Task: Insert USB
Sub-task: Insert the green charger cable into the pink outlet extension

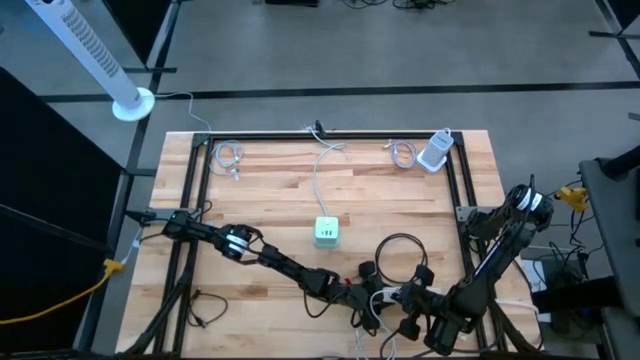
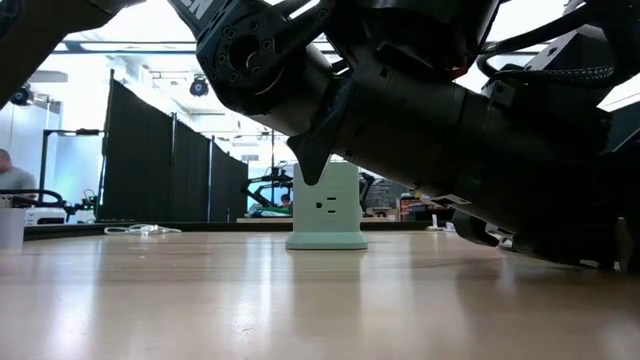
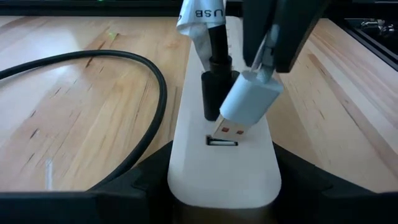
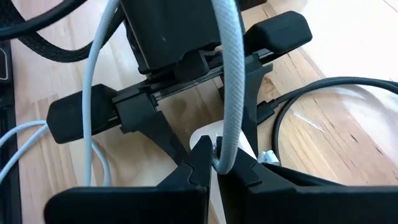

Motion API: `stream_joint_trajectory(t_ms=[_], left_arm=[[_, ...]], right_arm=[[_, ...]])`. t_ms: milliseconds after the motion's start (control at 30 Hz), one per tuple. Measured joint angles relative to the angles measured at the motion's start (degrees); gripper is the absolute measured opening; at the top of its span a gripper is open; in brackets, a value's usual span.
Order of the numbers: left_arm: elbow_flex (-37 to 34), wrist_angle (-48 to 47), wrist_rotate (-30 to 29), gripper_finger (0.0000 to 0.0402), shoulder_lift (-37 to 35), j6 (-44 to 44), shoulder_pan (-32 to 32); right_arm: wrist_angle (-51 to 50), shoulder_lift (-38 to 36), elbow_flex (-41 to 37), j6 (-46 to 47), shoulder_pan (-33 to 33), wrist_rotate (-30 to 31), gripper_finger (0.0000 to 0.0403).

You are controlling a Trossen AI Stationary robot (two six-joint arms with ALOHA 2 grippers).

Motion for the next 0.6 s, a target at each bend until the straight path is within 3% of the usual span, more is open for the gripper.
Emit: stream_joint_trajectory(t_ms=[600], left_arm=[[0.0, -0.28, -0.17, 0.0192, 0.0, 0.49, 0.0]], right_arm=[[-1.06, 0.33, 0.09, 0.95, -2.43, -5.39, 0.0]])
